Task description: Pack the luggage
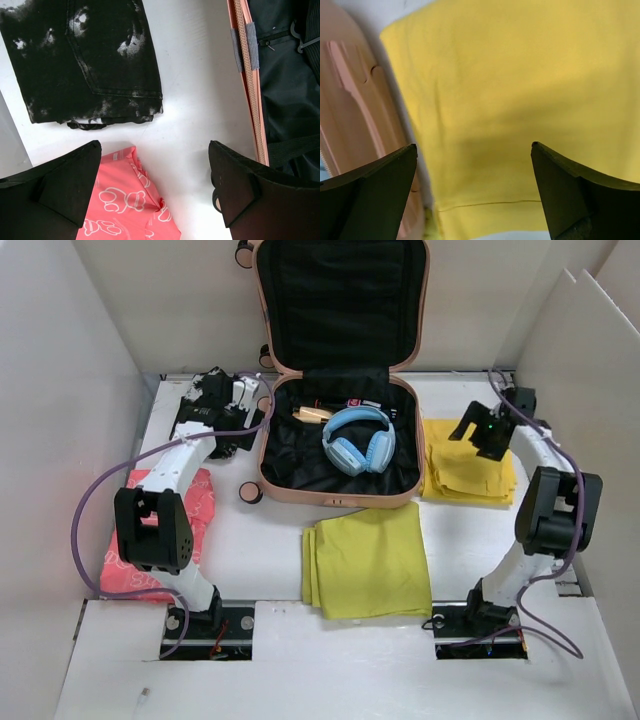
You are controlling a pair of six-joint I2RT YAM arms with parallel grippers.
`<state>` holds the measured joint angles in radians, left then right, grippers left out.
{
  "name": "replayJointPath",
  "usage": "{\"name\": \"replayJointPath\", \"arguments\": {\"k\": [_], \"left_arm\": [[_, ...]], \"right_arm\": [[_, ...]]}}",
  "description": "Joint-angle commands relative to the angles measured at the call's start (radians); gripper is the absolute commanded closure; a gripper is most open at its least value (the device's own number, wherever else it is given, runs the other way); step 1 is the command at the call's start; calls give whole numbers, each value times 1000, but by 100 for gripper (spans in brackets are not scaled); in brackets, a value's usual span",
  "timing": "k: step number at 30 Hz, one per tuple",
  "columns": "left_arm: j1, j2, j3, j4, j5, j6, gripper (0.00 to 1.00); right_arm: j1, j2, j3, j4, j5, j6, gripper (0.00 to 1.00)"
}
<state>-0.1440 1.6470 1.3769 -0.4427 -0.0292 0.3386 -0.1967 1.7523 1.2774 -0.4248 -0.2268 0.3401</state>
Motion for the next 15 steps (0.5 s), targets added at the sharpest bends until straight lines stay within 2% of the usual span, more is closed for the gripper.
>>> {"name": "replayJointPath", "arguments": {"k": [1,3,6,15], "left_arm": [[0,-4,51,-7,15,4,16],[0,-4,51,-7,15,13,16],[0,-4,51,-7,15,13,16],[0,-15,33,2,15,22,16]], "right_arm": [[-108,1,124,-150,37,-286,0],[-180,88,208,-212,-61,-385,0],[-191,157,272,-305,13,-461,0],[-191,254,166,-247,33,-483,0]]}}
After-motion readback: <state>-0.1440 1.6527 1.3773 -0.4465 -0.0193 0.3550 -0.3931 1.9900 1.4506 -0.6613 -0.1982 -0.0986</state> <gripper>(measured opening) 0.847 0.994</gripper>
